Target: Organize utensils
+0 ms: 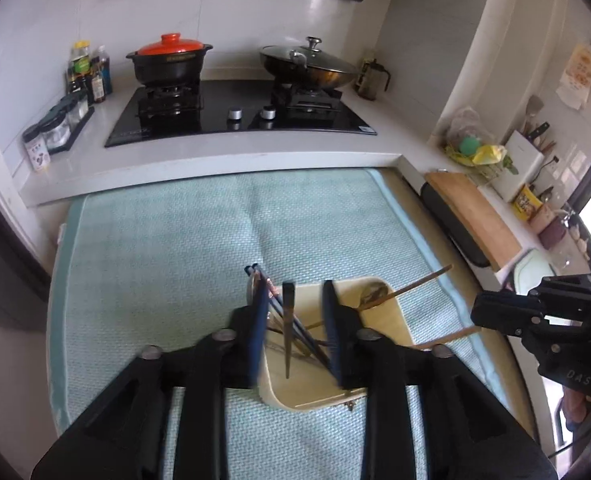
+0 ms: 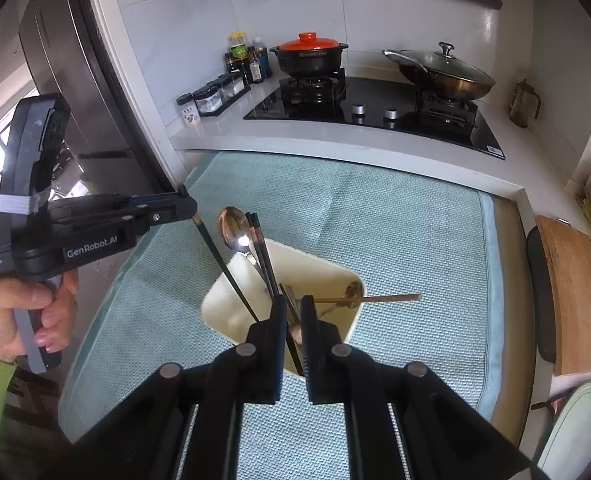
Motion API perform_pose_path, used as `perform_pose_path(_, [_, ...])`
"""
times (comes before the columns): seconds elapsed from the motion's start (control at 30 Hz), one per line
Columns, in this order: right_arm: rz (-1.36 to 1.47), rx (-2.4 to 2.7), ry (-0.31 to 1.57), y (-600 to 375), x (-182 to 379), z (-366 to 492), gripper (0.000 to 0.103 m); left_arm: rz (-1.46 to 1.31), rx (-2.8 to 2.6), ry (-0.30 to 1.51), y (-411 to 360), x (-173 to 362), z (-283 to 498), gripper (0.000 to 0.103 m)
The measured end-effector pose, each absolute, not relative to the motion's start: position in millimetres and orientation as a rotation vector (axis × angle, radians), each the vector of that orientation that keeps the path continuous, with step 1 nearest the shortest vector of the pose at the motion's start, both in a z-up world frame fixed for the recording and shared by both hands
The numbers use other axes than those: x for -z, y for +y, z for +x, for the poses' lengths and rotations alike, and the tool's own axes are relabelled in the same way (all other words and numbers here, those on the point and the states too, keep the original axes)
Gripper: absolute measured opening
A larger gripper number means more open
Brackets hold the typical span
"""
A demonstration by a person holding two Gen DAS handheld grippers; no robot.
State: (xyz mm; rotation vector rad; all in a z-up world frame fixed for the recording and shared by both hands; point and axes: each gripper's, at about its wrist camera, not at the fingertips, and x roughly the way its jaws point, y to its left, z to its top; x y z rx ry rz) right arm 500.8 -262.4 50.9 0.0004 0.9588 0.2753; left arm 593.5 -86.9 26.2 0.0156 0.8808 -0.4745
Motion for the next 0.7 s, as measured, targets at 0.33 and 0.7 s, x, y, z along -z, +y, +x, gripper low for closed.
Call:
perform_pose_path(0.33, [0.009, -0.211, 0.763, -273, -87, 460, 0.078, 0.174, 0.196, 0.637, -74, -56, 518, 0.102])
perform_pose_path(0.7, [-0.017, -0.082, 0.495, -256, -103, 306, 0.084, 0.075, 0.104, 0.597, -50, -56, 375, 0.102])
